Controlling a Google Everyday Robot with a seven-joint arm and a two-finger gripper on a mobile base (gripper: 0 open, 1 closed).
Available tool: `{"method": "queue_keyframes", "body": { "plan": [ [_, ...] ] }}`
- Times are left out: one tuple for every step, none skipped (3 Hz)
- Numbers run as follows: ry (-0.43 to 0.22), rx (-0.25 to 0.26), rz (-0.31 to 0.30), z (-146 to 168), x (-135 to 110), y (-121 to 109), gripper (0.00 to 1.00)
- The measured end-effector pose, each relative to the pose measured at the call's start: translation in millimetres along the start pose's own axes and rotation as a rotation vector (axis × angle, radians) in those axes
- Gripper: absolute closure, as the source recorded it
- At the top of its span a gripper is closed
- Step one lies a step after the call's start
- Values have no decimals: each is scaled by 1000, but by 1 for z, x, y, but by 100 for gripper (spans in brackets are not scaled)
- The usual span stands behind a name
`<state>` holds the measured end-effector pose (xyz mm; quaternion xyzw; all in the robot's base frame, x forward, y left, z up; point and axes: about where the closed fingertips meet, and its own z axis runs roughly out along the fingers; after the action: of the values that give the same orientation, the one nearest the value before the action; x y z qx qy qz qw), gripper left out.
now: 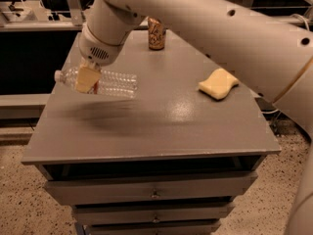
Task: Pick water bottle
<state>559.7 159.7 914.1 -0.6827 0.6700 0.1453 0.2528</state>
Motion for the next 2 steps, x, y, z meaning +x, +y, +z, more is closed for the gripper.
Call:
{"method": "queue_keyframes", "body": {
  "plan": [
    [-221,-44,69,-36,-20,-17,100],
    [-441,-100,175,-67,-28,-30,100]
  ]
}}
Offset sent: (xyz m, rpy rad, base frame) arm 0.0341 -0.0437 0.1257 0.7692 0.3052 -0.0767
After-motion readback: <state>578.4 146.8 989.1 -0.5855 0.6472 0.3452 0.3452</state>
